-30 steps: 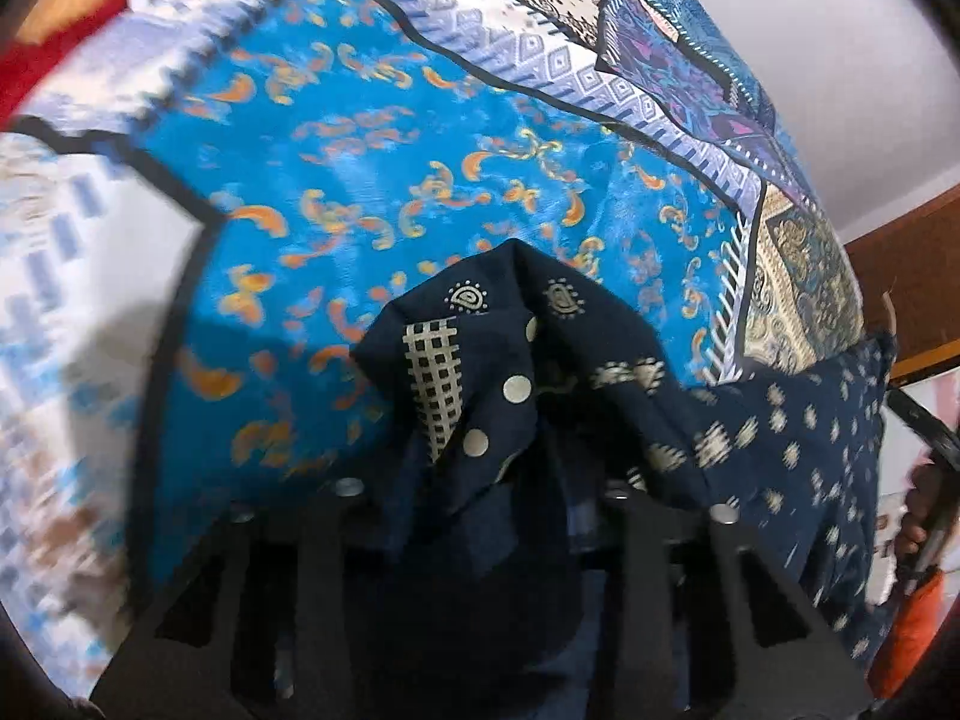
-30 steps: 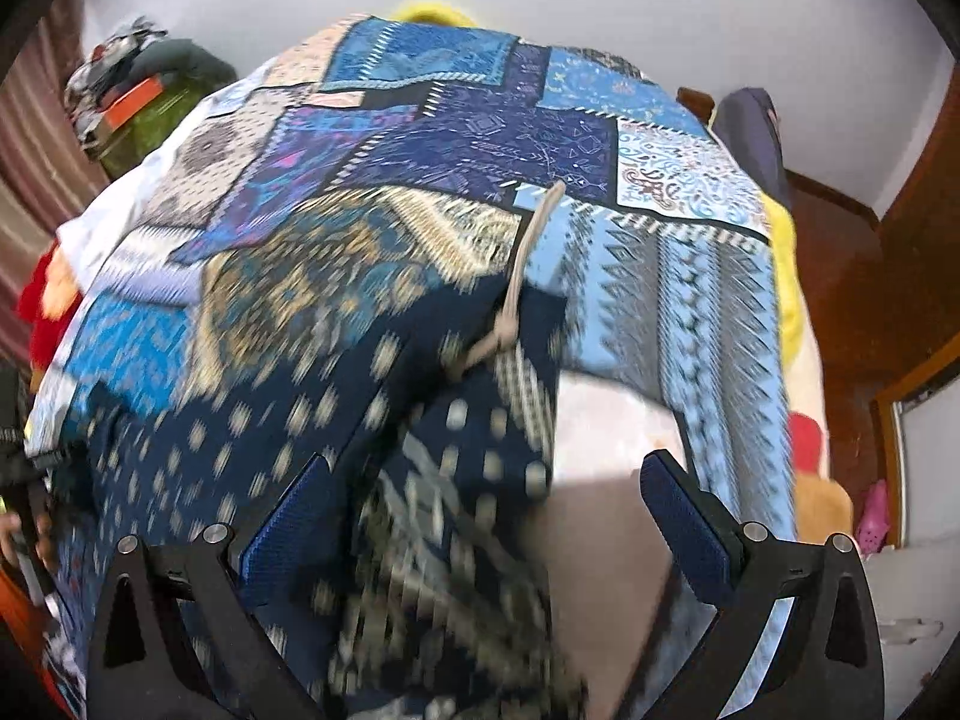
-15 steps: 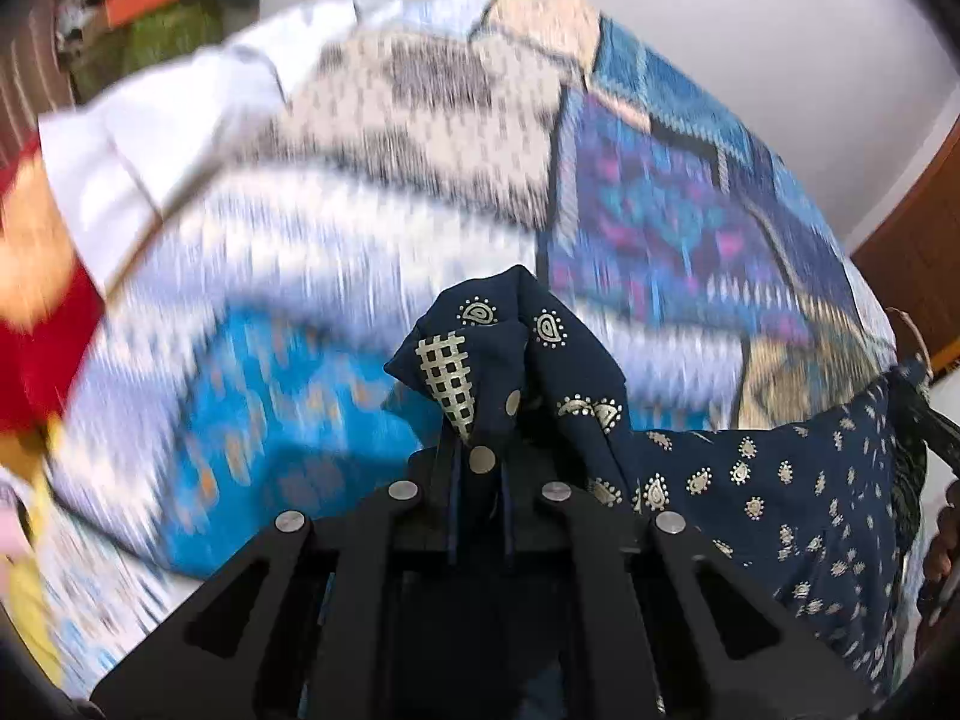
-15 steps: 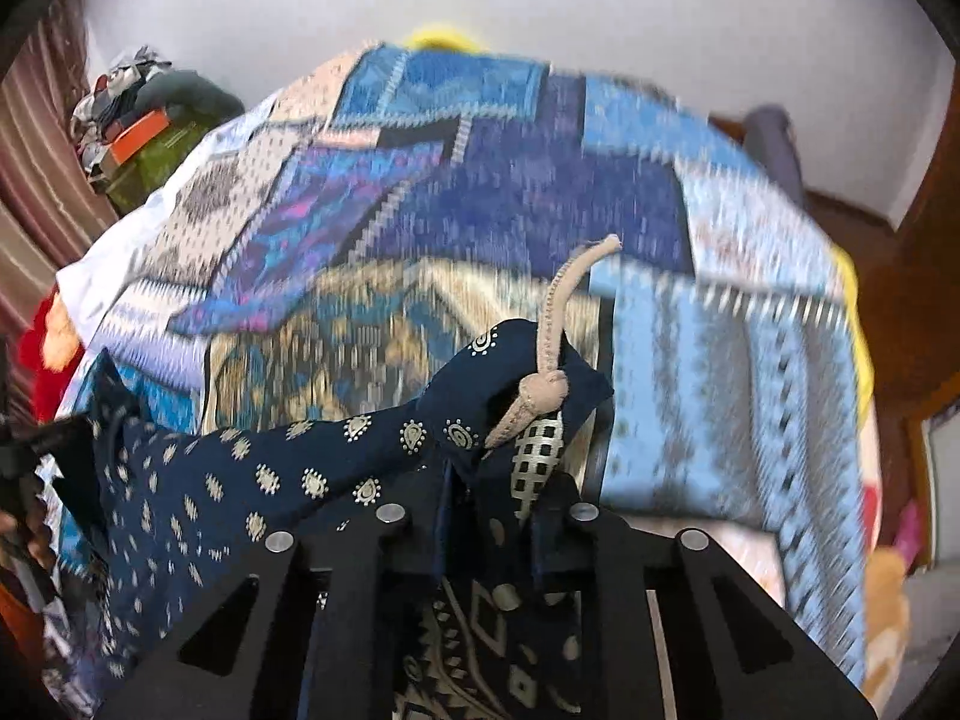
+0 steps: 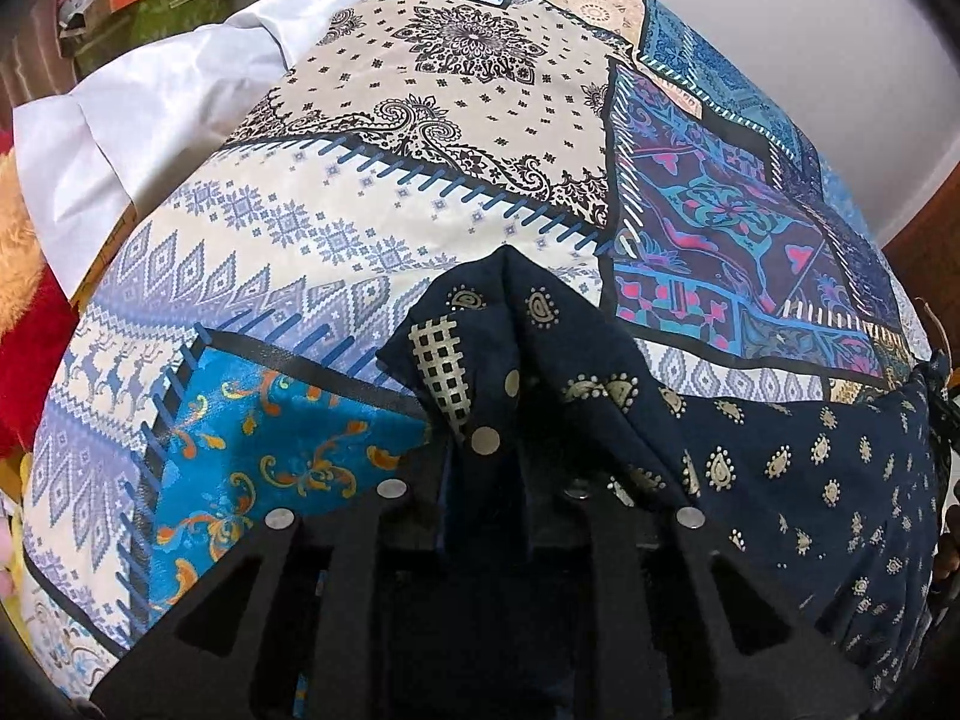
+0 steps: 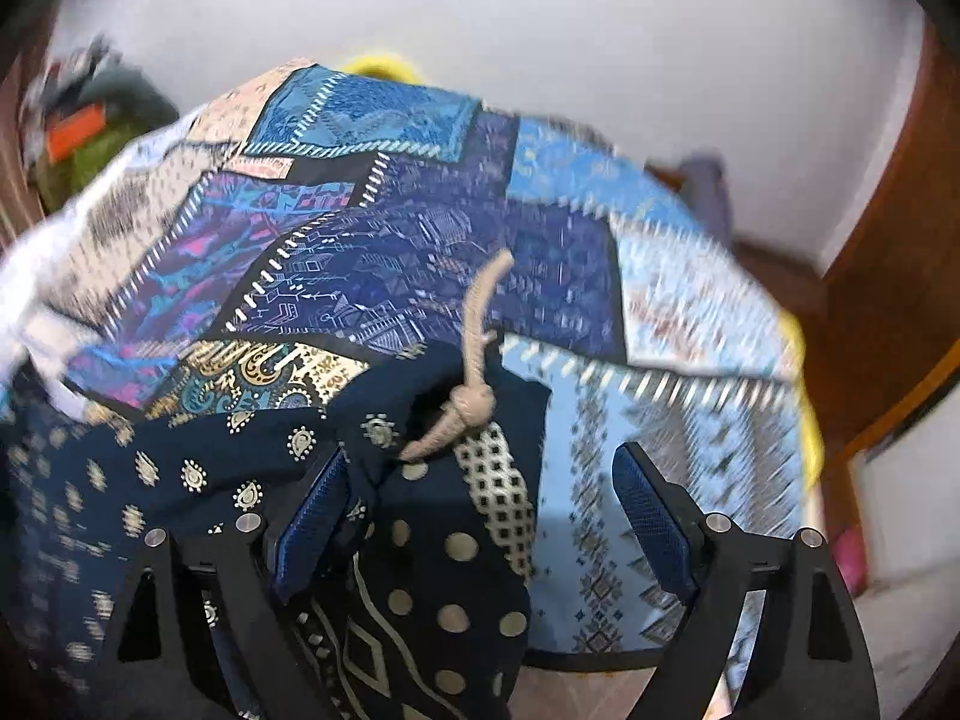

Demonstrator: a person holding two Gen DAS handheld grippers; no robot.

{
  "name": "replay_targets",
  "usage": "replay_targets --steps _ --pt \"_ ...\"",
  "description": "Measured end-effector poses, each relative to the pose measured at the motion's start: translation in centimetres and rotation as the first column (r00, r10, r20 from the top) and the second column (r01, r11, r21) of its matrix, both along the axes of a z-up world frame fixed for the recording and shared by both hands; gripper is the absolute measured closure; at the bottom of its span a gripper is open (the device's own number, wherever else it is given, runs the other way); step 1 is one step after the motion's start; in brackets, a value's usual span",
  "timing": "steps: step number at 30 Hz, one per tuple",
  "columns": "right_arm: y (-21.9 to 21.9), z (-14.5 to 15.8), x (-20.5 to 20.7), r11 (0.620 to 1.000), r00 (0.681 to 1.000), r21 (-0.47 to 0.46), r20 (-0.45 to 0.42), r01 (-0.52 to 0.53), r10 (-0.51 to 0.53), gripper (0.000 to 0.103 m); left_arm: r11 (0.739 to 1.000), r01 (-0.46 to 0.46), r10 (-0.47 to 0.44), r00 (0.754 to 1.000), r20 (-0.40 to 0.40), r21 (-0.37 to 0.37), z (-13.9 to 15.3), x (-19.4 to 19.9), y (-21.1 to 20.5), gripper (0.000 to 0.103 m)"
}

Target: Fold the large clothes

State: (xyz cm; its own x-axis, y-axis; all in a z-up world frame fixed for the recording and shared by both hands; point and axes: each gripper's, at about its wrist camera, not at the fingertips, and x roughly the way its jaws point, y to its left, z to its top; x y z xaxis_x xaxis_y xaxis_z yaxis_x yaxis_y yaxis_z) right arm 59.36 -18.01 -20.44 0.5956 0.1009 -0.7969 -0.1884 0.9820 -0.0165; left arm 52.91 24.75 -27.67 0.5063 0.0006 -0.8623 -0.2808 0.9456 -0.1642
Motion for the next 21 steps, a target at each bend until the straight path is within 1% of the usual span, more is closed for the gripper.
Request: replay_targets --steps 3,5,7,9,11,12,14,16,18,19,20,21 --pt "-1.2 0.5 -0.1 0.999 0.999 0.049 -0.038 -0.005 0.007 0.017 1.000 -0.004 0.004 1.000 -0.007 0.024 1.0 -1.2 -0.2 0.078" --pt "-2.0 1.6 -1.1 0.998 0.999 0.070 -0.047 0.003 0.000 0.017 1.000 -0.001 0.001 1.000 0.003 0.031 2.0 -2.5 -0.4 0.077" --pt "-2.8 2.9 -2.8 0.995 0.999 0.101 -0.051 0.000 0.006 0.017 0.998 0.011 -0.012 1.000 0.017 0.062 3.4 -3.9 -1.0 0.075" --pt "-3.3 4.5 -4.8 0.991 0.998 0.130 -0.052 -0.027 0.034 0.017 0.990 0.027 -0.030 0.999 0.017 0.142 5.0 -5.6 -1.8 0.062" --pt "-3.6 6.1 -7.0 0.989 0.997 0.140 -0.054 -0.050 0.058 0.017 0.974 0.060 -0.069 0.997 0.037 0.218 7.1 -8.0 -3.1 0.057" --pt "-3.8 6.9 -8.3 0.989 0.996 0.139 -0.056 -0.059 0.067 0.016 0.968 0.072 -0.085 0.995 0.045 0.240 7.9 -8.9 -3.6 0.055" --pt "-3.9 8.5 -11.1 0.987 0.994 0.138 -0.065 -0.083 0.092 0.016 0.960 0.105 -0.126 0.990 0.065 0.260 9.8 -11.6 -4.8 0.052" --pt "-3.9 9.7 -13.5 0.984 0.991 0.146 -0.065 -0.106 0.116 0.016 0.956 0.128 -0.156 0.984 0.085 0.262 11.3 -14.0 -5.7 0.042" --pt "-3.9 11.0 -16.4 0.980 0.988 0.151 -0.061 -0.129 0.140 0.013 0.949 0.151 -0.187 0.976 0.108 0.278 12.8 -16.9 -6.9 0.026" --pt "-3.9 11.5 -17.9 0.979 0.987 0.150 -0.059 -0.140 0.150 0.011 0.945 0.159 -0.199 0.973 0.117 0.285 13.2 -17.9 -7.4 0.023" --pt "-3.9 11.8 -19.2 0.977 0.986 0.151 -0.057 -0.149 0.159 0.008 0.942 0.170 -0.213 0.969 0.123 0.288 13.6 -19.3 -7.7 0.017" --pt "-4.0 12.2 -20.8 0.975 0.984 0.153 -0.054 -0.159 0.169 0.007 0.942 0.181 -0.223 0.967 0.123 0.284 13.8 -20.6 -8.0 0.013"
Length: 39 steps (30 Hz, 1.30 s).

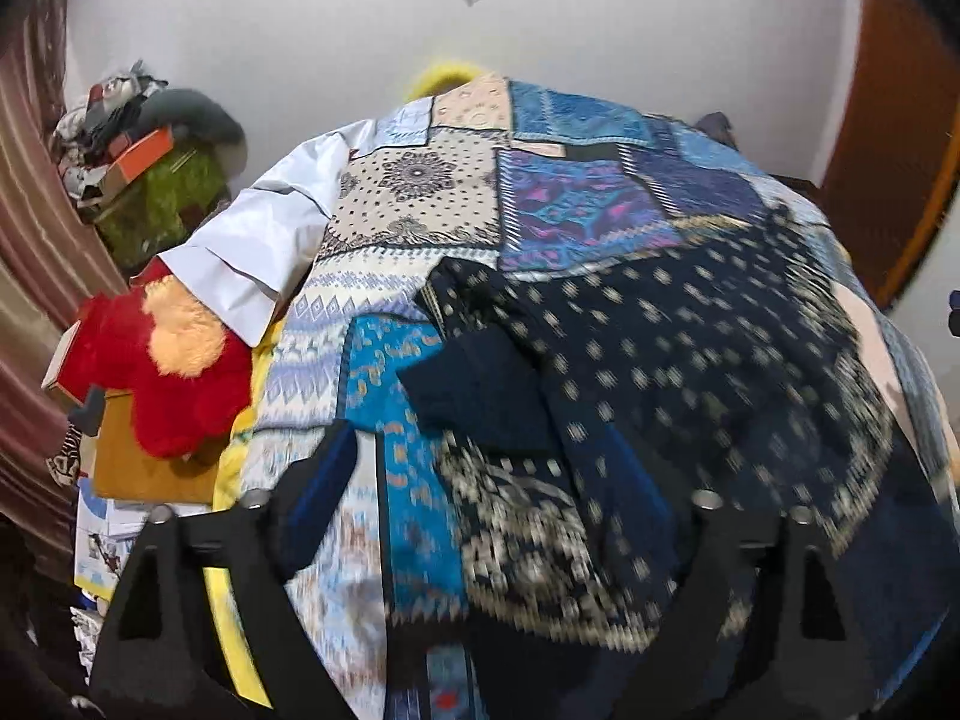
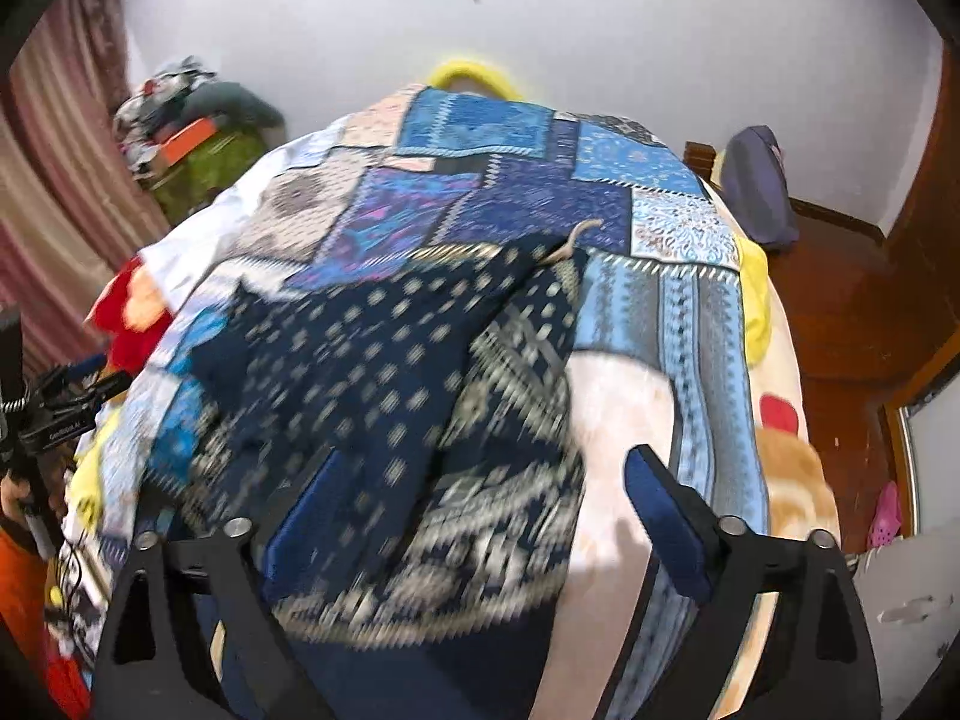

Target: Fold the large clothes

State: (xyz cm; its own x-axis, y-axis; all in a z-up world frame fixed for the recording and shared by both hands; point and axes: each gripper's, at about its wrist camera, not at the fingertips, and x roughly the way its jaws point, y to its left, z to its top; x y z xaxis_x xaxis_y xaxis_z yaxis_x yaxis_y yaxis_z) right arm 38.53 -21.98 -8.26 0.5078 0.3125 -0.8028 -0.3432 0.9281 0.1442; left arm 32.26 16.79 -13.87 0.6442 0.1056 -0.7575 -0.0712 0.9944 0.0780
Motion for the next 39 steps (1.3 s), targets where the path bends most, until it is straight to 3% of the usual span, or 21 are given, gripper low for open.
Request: replay_targets --steps 6,12,18,20,23,25,29,30,34,36,39 --pt "-0.5 -0.8 -8.4 0.999 0.999 -0.017 -0.030 -0.044 0.043 0.006 0.997 0.016 -0.021 0.998 -0.055 -0.080 -1.9 -6.1 -0.3 0.013" --pt "-1.6 -5.2 -15.0 0.998 0.990 -0.025 -0.126 -0.065 0.061 0.006 0.992 -0.026 0.000 0.979 -0.205 -0.124 -8.4 -10.3 0.1 0.013" --pt "-2.4 -8.3 -18.4 0.999 0.982 0.004 -0.186 -0.044 0.044 0.009 0.980 -0.058 -0.012 0.937 -0.349 -0.188 -14.7 -13.7 -0.7 0.013" --pt "-2.2 -9.0 -18.9 0.999 0.978 0.012 -0.204 -0.052 0.053 0.017 0.978 -0.059 -0.018 0.931 -0.365 -0.199 -16.0 -14.3 -1.4 0.013" --pt "-2.5 -9.3 -19.3 0.998 0.981 0.052 -0.192 -0.028 0.038 0.022 0.969 -0.096 0.010 0.936 -0.352 -0.226 -16.7 -14.8 -2.0 0.013" --pt "-2.6 -9.2 -19.3 0.997 0.982 0.073 -0.188 -0.024 0.037 0.032 0.964 -0.107 0.015 0.937 -0.350 -0.244 -16.9 -14.9 -2.3 0.018" --pt "-2.2 -9.2 -19.4 0.995 0.984 0.099 -0.172 -0.032 0.049 0.053 0.939 -0.108 -0.008 0.942 -0.336 -0.327 -17.0 -15.1 -2.8 0.051" --pt "-2.1 -9.1 -19.3 0.994 0.984 0.105 -0.169 -0.035 0.053 0.059 0.937 -0.105 -0.012 0.943 -0.332 -0.333 -17.0 -15.1 -3.1 0.055" --pt "-1.5 -9.1 -19.2 0.991 0.985 0.124 -0.161 -0.047 0.067 0.078 0.953 -0.079 -0.019 0.948 -0.319 -0.291 -16.6 -14.7 -4.6 0.068" --pt "-1.1 -9.0 -19.2 0.991 0.986 0.121 -0.149 -0.056 0.074 0.087 0.962 -0.049 -0.038 0.951 -0.307 -0.270 -16.3 -14.7 -5.7 0.088" --pt "-0.6 -8.8 -19.2 0.992 0.989 0.110 -0.127 -0.064 0.078 0.090 0.982 -0.022 -0.035 0.954 -0.296 -0.186 -15.8 -14.7 -7.3 0.094"
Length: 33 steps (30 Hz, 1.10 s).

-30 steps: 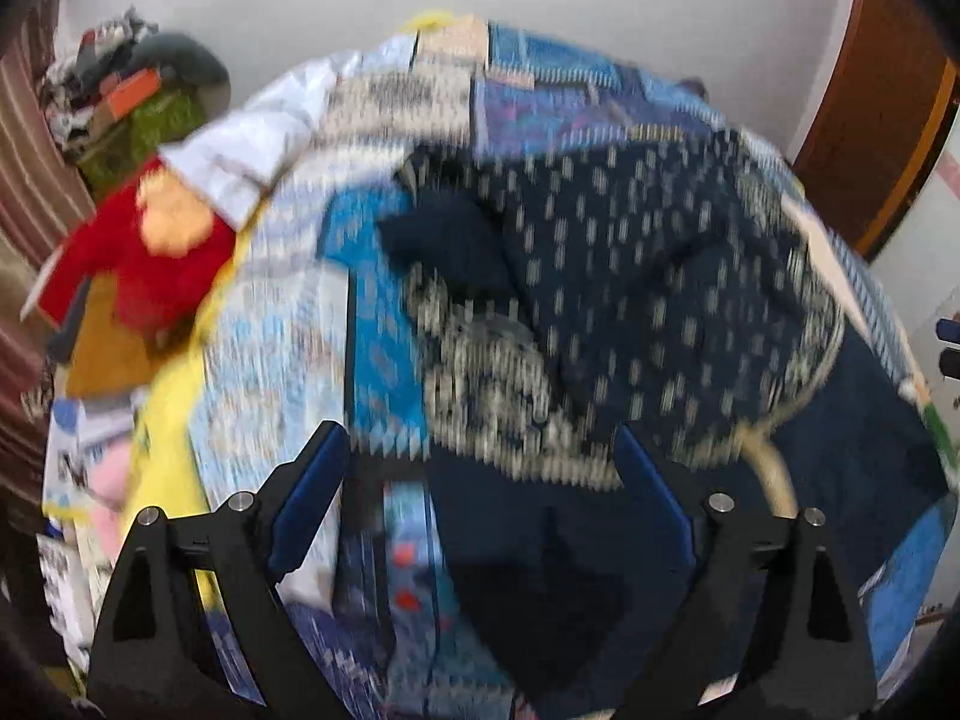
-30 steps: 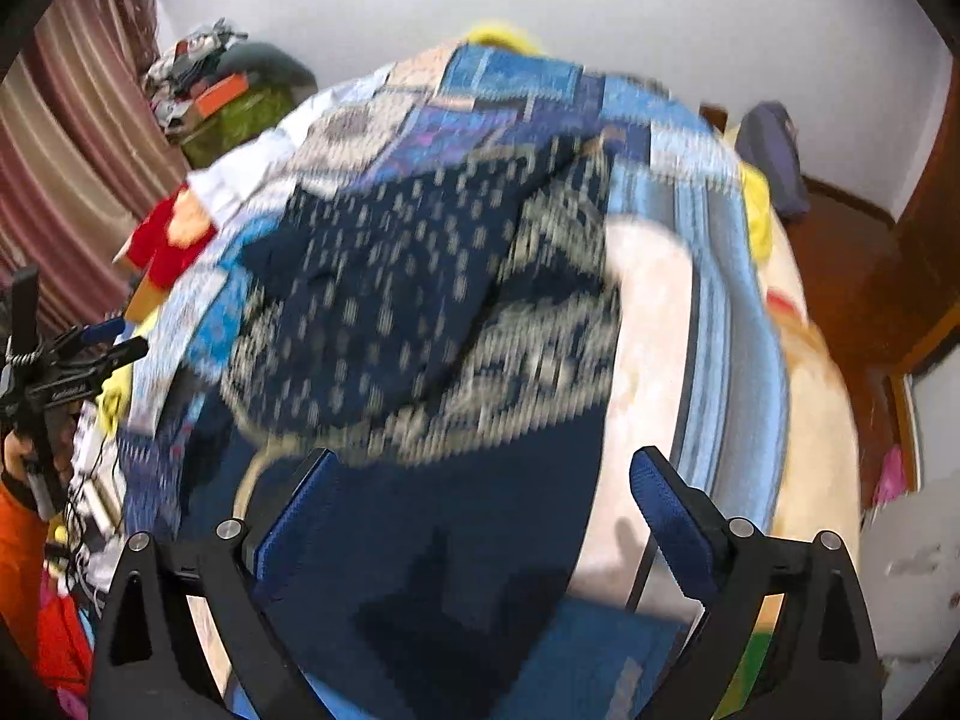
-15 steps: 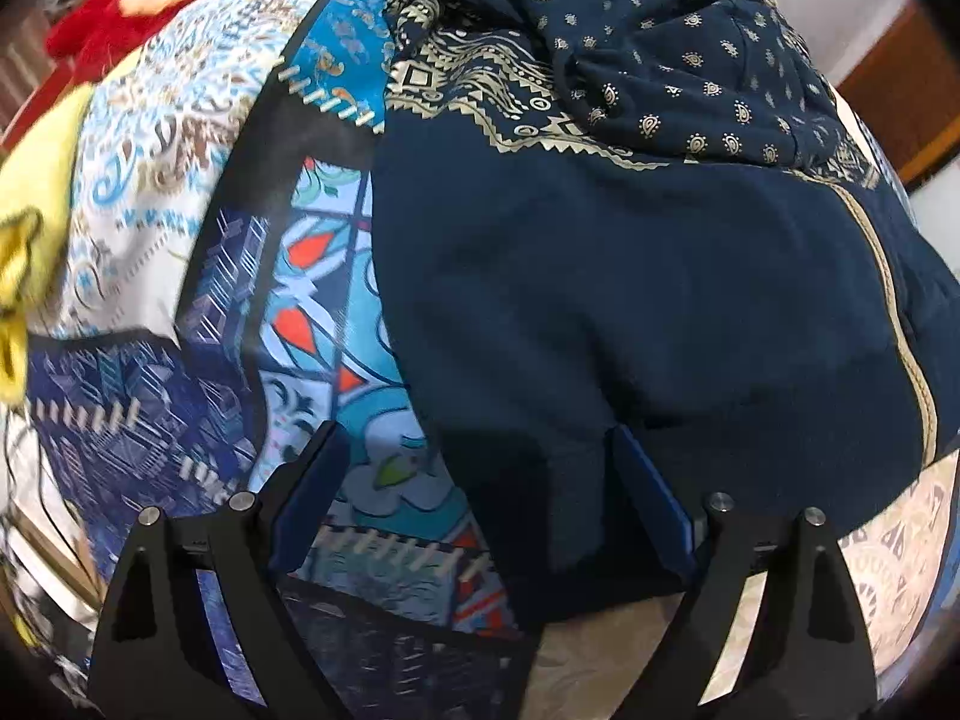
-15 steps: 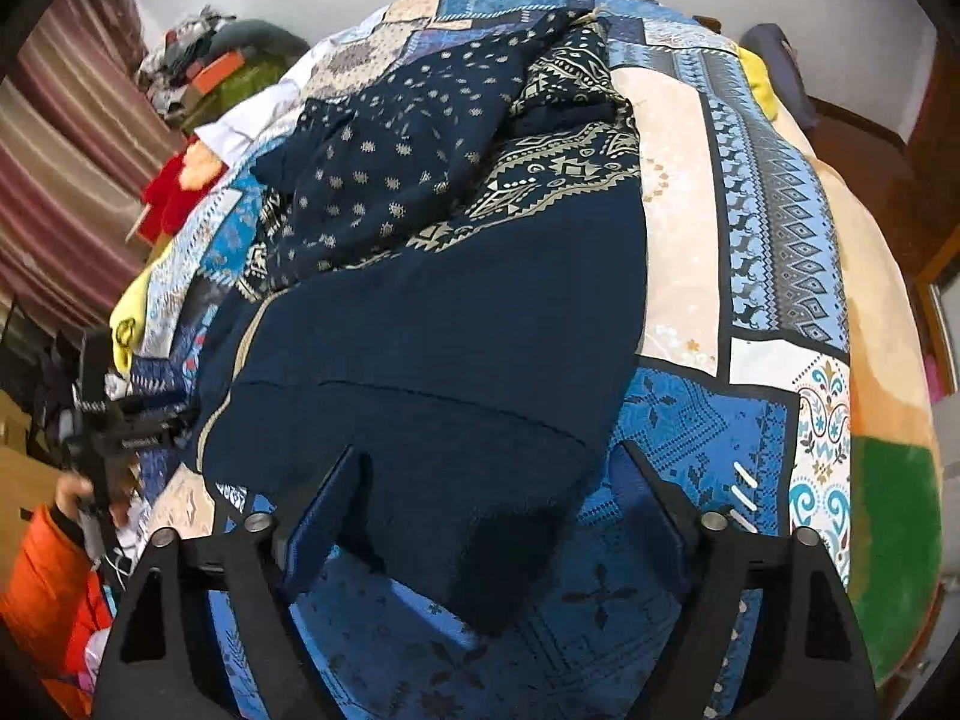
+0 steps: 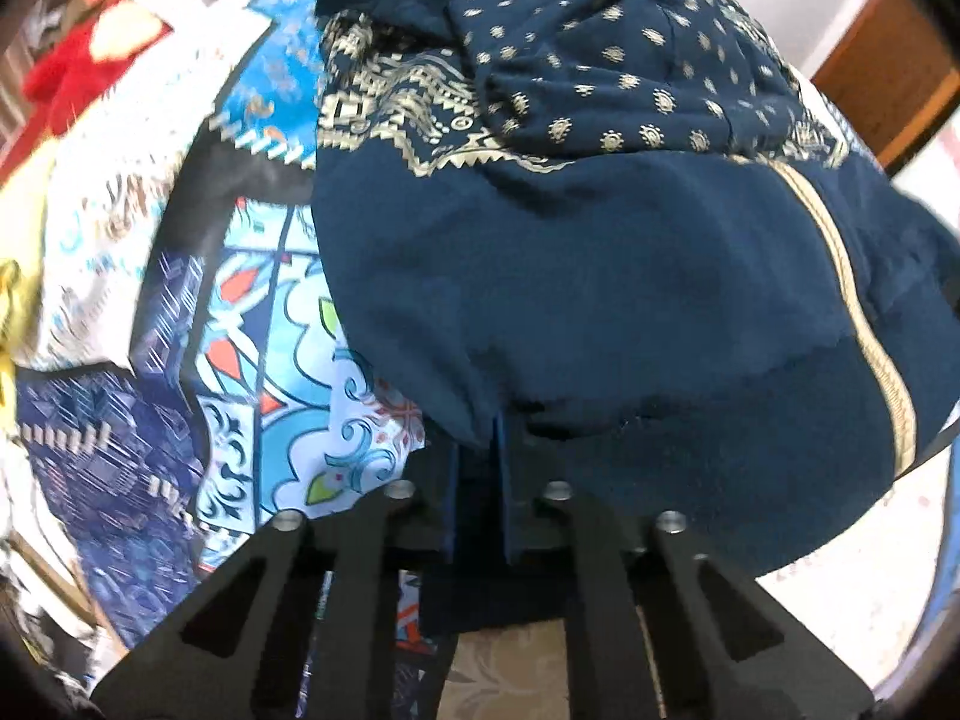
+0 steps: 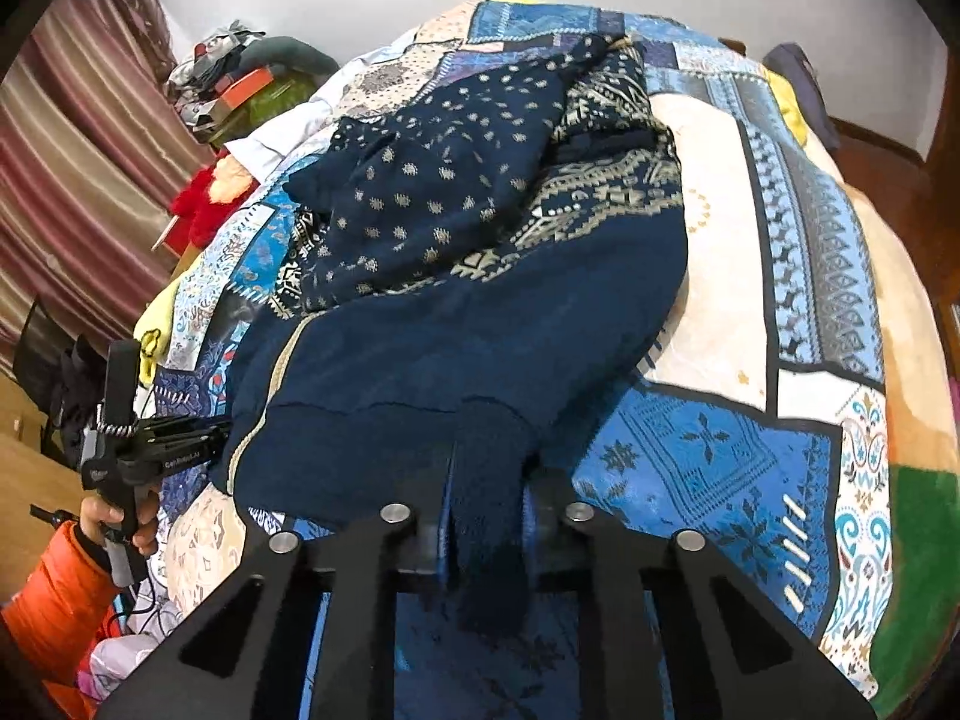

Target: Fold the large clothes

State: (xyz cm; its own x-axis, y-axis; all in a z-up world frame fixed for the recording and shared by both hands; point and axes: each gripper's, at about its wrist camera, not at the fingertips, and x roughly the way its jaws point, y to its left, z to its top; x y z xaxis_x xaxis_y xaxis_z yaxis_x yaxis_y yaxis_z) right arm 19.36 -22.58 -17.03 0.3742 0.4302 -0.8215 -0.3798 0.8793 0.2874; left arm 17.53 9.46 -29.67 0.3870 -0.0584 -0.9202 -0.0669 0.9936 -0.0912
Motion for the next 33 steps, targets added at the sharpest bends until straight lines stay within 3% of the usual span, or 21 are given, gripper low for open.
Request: replay_targets --steps 6,16,22,26,29,33 --pt "0.3 1.0 0.7 1.000 0.999 0.002 0.038 -0.008 0.008 0.092 1.000 -0.012 0.011 0.999 0.038 0.022 1.7 0.1 -0.1 0.096" --pt "0.4 4.7 4.1 0.999 0.990 0.044 0.141 0.002 -0.008 0.093 0.995 -0.031 0.008 0.970 0.244 0.091 9.0 2.6 2.4 0.097" --pt "1.8 7.8 8.4 0.999 0.973 0.043 0.229 0.014 -0.024 0.093 0.991 -0.082 0.040 0.935 0.352 0.106 13.6 8.1 4.2 0.097" --pt "3.2 9.6 12.7 0.999 0.958 0.034 0.282 0.032 -0.040 0.093 0.984 -0.162 0.118 0.911 0.396 0.079 15.7 13.3 6.5 0.097" --pt "4.3 10.2 17.0 0.998 0.950 0.029 0.304 0.060 -0.066 0.093 0.973 -0.220 0.178 0.900 0.399 0.063 15.8 17.7 8.4 0.097" --pt "6.2 8.7 24.0 0.993 0.953 0.005 0.280 0.120 -0.117 0.093 0.959 -0.280 0.244 0.902 0.357 0.050 14.0 23.8 10.8 0.097"
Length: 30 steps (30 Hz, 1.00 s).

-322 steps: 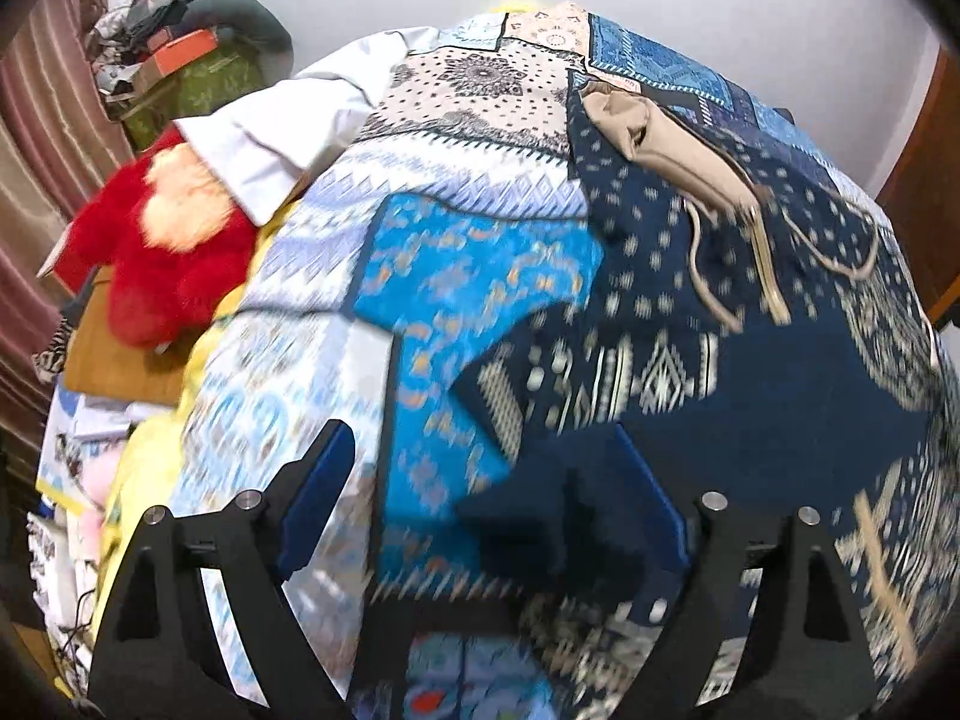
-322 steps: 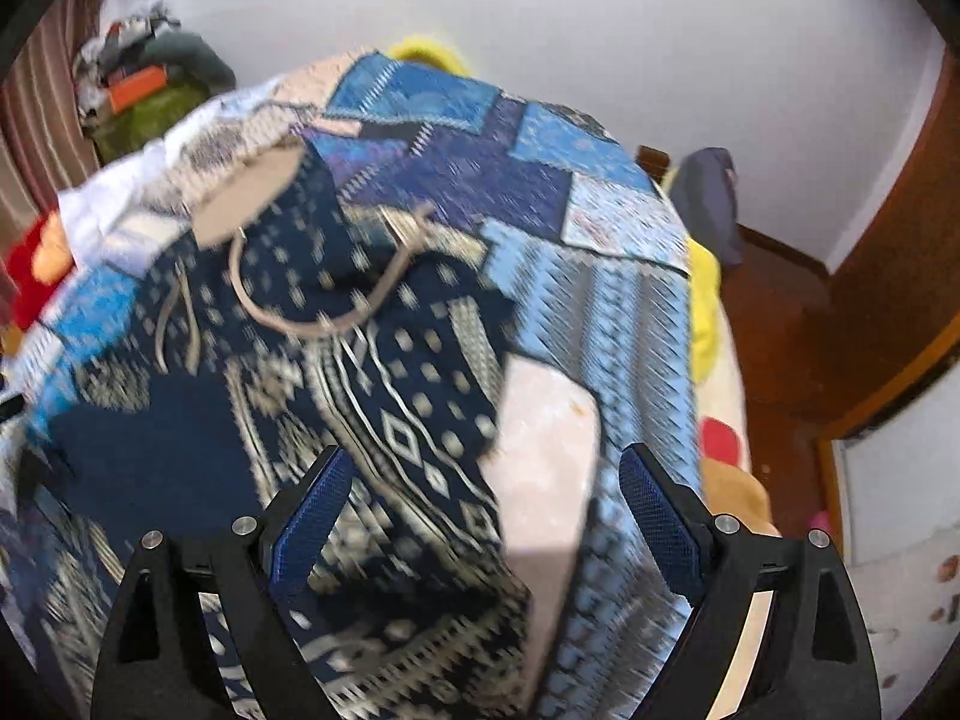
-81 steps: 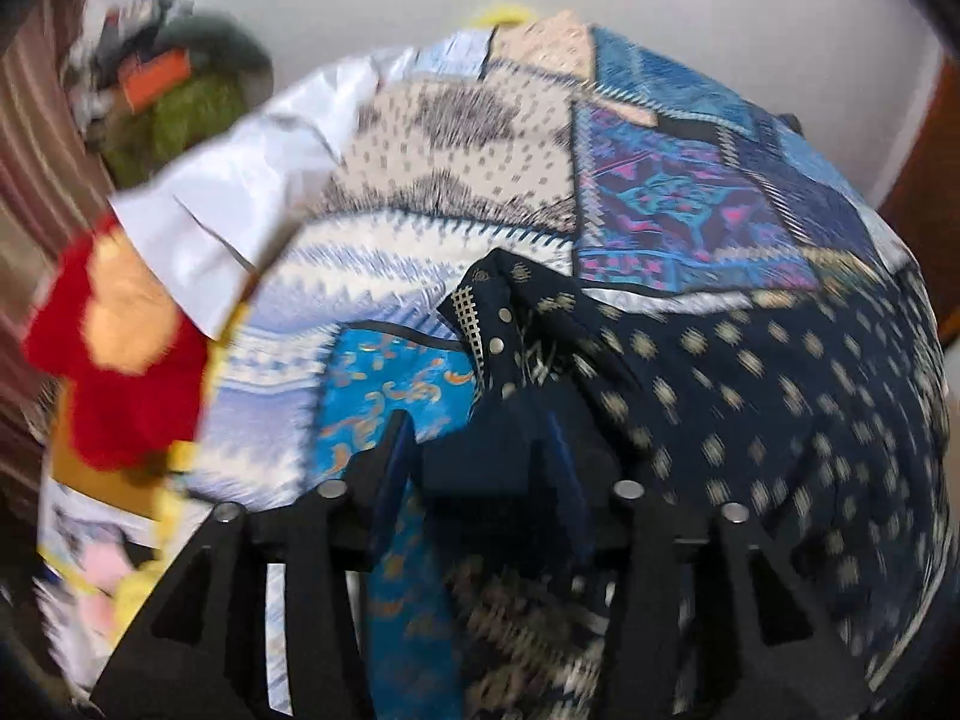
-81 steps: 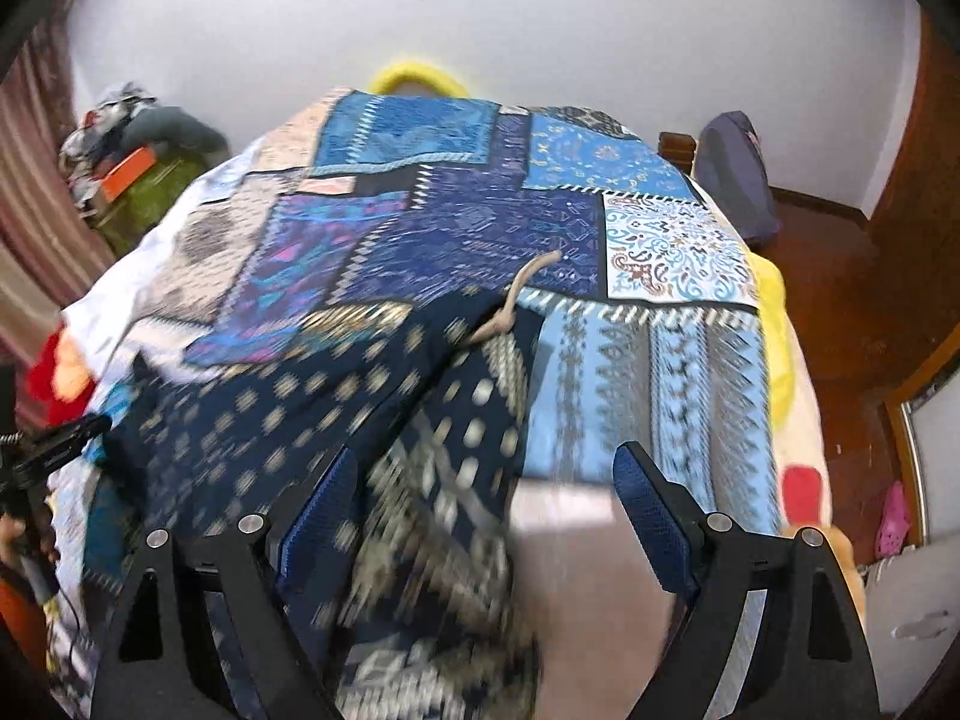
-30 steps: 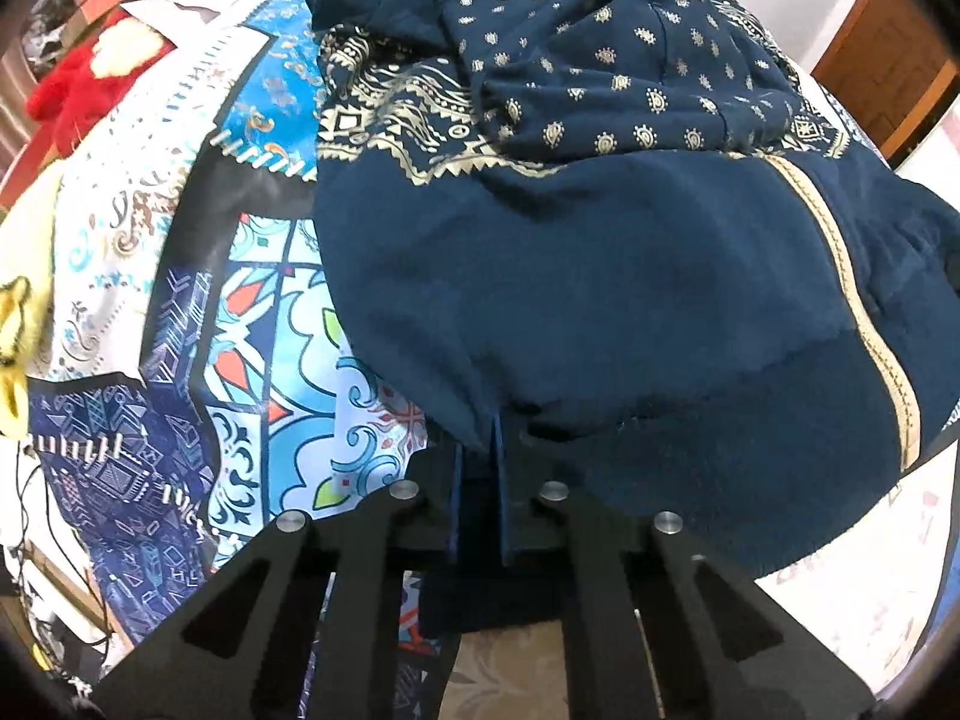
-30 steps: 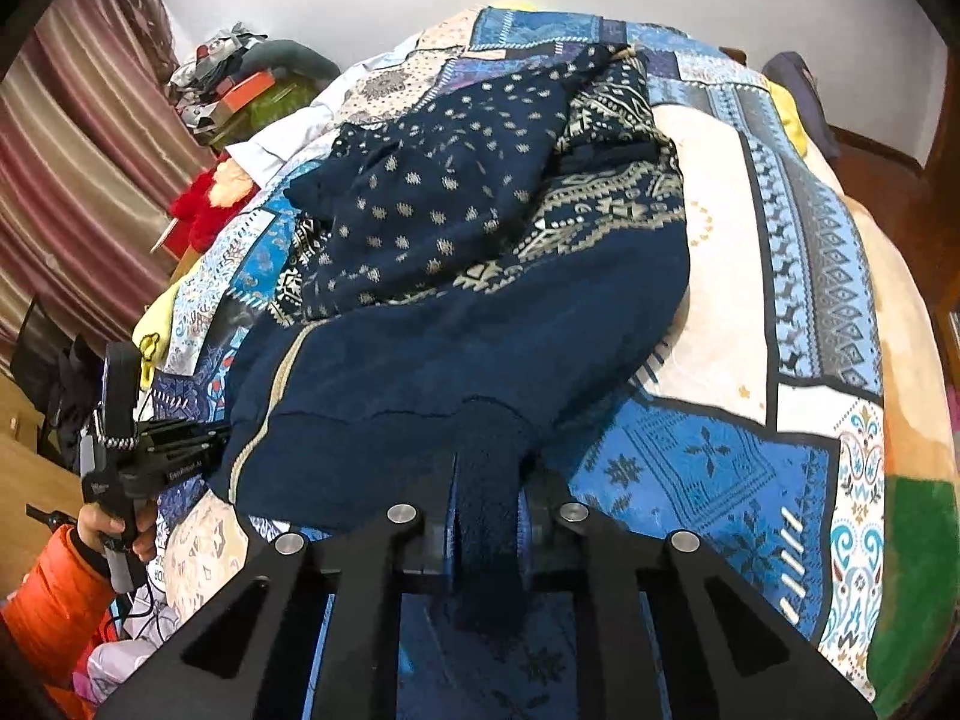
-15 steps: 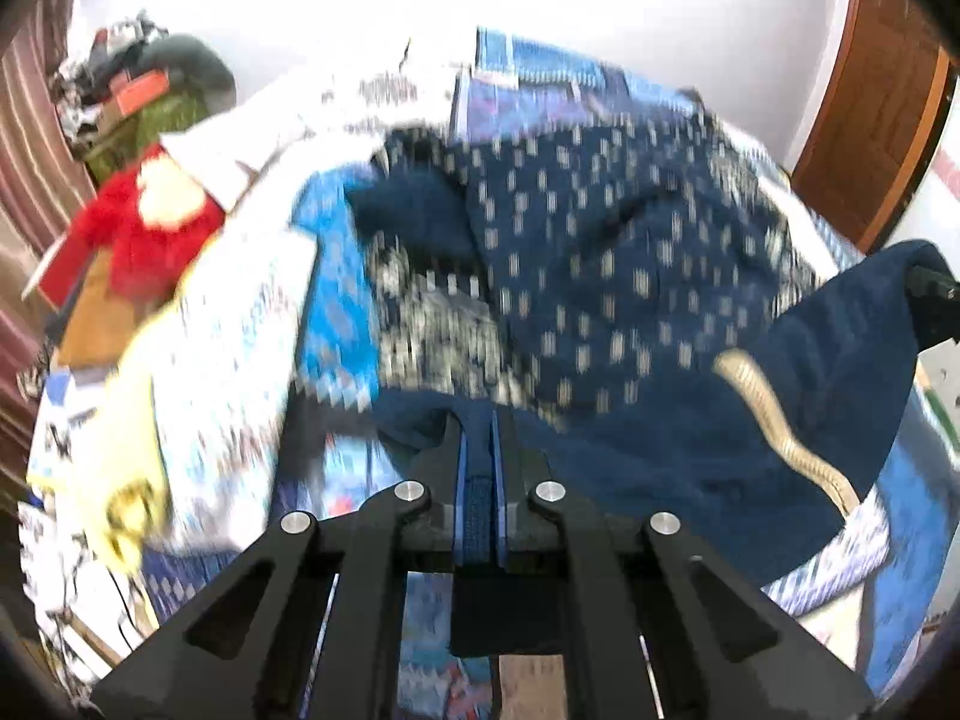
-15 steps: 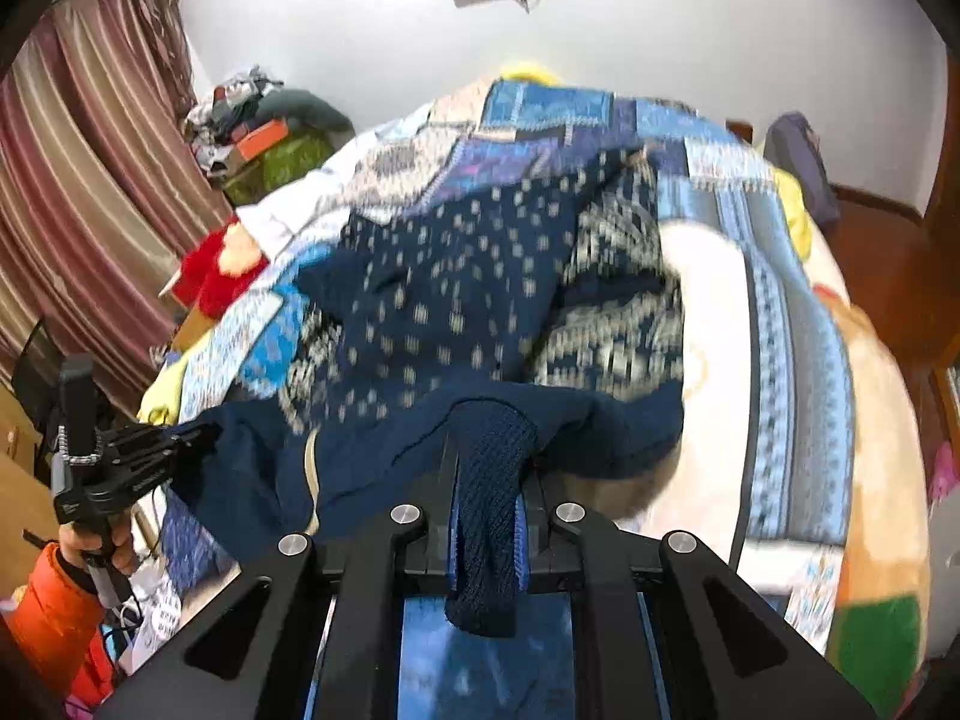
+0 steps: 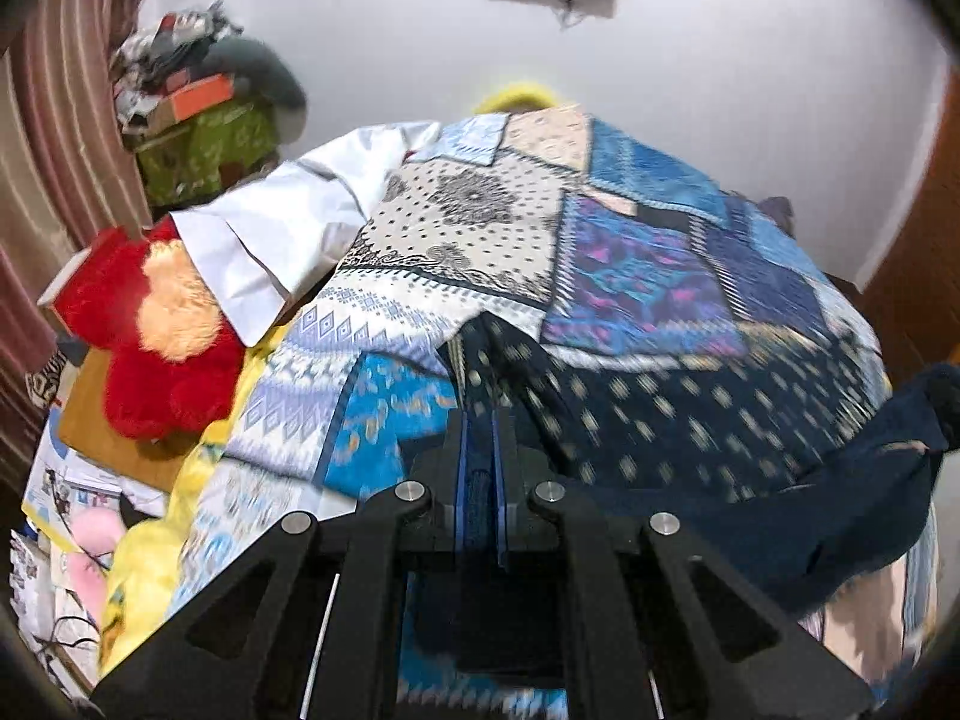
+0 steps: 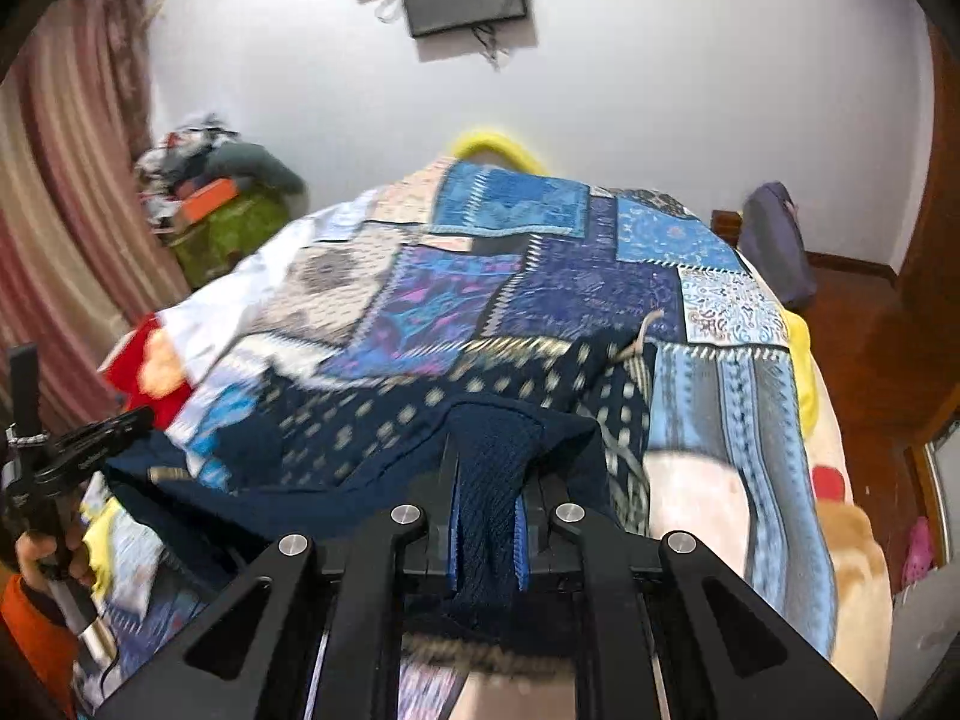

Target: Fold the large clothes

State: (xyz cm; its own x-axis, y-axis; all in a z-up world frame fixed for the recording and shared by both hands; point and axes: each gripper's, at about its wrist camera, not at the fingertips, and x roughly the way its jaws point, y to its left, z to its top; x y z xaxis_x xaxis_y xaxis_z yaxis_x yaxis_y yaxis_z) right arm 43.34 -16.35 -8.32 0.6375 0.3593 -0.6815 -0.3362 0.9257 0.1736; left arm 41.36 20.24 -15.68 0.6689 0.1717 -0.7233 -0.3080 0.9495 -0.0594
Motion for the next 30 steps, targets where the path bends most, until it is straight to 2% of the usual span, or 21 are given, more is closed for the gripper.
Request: replay_targets --steps 3,5,9,12,14,18,20,21,22,23,24,26,27,30 --pt "0.9 -2.7 5.1 0.999 0.998 -0.021 -0.053 0.033 -0.034 0.093 0.999 -0.045 0.045 0.998 -0.038 0.008 -2.1 4.2 1.5 0.097" --pt "1.1 -4.8 8.0 0.998 0.995 -0.035 -0.083 0.054 -0.057 0.093 0.997 -0.069 0.068 0.995 -0.078 -0.016 -4.2 6.7 2.6 0.097" --pt "1.5 -9.4 11.9 0.995 0.987 -0.093 -0.150 0.046 -0.060 0.092 0.996 -0.092 0.088 0.979 -0.186 -0.011 -9.0 9.8 3.4 0.096" --pt "0.6 -9.7 12.0 0.997 0.991 -0.076 -0.136 0.002 -0.013 0.092 0.996 -0.079 0.084 0.971 -0.223 0.031 -11.4 10.4 3.0 0.095" --pt "-0.2 -9.4 12.1 0.998 0.989 -0.056 -0.146 -0.007 -0.001 0.092 0.995 -0.085 0.097 0.969 -0.227 0.059 -11.9 10.5 3.0 0.095" --pt "-2.6 -8.4 12.5 1.000 0.984 0.010 -0.177 0.010 -0.008 0.092 0.991 -0.129 0.134 0.959 -0.251 0.038 -11.7 10.8 4.2 0.095" --pt "-4.0 -7.9 12.4 0.999 0.982 0.033 -0.186 0.043 -0.036 0.092 0.981 -0.162 0.185 0.945 -0.269 0.104 -11.2 10.9 5.1 0.095" --pt "-4.7 -7.4 12.1 0.996 0.983 -0.002 -0.162 0.092 -0.091 0.092 0.978 -0.160 0.192 0.942 -0.277 0.134 -11.0 10.9 5.4 0.095" --pt "-5.6 -6.6 11.8 0.976 0.975 -0.103 -0.091 0.192 -0.202 0.092 0.977 -0.155 0.192 0.940 -0.283 0.148 -10.6 10.6 5.8 0.095" --pt "-6.8 -6.0 11.5 0.953 0.963 -0.156 -0.032 0.261 -0.269 0.092 0.980 -0.149 0.181 0.942 -0.283 0.133 -10.1 10.2 6.1 0.095" --pt "-7.8 -5.5 11.3 0.950 0.959 -0.149 -0.021 0.276 -0.282 0.092 0.984 -0.141 0.165 0.947 -0.274 0.106 -9.6 9.7 6.3 0.095" --pt "-10.0 -4.7 10.8 0.964 0.964 -0.080 -0.061 0.253 -0.259 0.092 0.991 -0.123 0.133 0.966 -0.221 0.055 -7.6 8.2 6.5 0.095" --pt "-10.7 -4.3 10.5 0.974 0.970 -0.044 -0.085 0.223 -0.226 0.092 0.992 -0.111 0.119 0.974 -0.195 0.055 -6.5 7.4 6.3 0.095" --pt "-10.7 -3.4 8.9 0.989 0.983 -0.013 -0.104 0.148 -0.149 0.092 0.993 -0.036 0.053 0.987 -0.152 0.111 -3.7 5.4 4.4 0.091"
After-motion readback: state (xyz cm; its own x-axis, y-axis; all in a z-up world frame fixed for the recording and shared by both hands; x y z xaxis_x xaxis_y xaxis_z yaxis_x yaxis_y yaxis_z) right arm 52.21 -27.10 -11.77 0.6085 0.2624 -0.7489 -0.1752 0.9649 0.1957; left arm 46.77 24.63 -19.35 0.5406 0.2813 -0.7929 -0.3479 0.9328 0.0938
